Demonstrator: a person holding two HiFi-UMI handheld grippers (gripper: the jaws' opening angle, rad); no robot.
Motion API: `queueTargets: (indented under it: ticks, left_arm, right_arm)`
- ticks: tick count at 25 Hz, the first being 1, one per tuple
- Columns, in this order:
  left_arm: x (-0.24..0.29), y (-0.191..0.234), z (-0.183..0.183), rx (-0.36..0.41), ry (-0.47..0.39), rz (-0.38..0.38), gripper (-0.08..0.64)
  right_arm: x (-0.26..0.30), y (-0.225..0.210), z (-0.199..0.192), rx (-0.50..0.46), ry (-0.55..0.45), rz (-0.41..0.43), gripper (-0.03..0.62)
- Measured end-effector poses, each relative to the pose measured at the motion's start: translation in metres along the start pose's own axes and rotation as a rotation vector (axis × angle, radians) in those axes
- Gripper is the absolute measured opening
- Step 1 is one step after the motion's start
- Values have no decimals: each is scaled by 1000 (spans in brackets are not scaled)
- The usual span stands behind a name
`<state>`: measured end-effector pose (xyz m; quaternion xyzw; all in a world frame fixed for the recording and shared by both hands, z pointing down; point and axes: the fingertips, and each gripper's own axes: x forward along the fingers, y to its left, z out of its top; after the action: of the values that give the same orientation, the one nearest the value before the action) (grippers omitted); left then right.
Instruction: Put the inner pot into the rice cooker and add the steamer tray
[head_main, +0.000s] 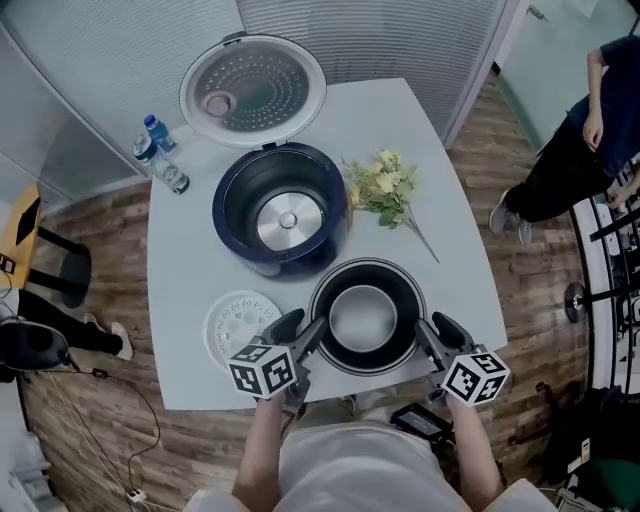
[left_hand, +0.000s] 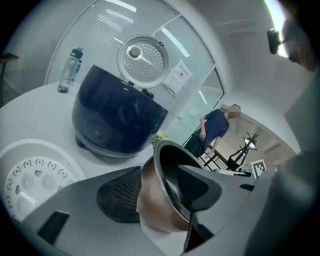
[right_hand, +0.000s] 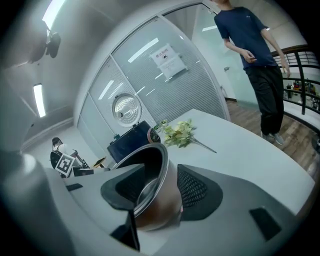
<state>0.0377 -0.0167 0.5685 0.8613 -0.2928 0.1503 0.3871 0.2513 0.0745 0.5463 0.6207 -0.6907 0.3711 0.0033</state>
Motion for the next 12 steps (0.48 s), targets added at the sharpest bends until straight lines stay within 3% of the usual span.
queueTargets:
  ticks: [4,12]
  left_arm:
    - [4,5,0,-40,-16,-2,226]
    - [2,2,-1,-39,-39,-24,139]
  right_arm:
    - [12,-4,1,4,16,13,198]
    - [22,-7,-9,21,27,22,195]
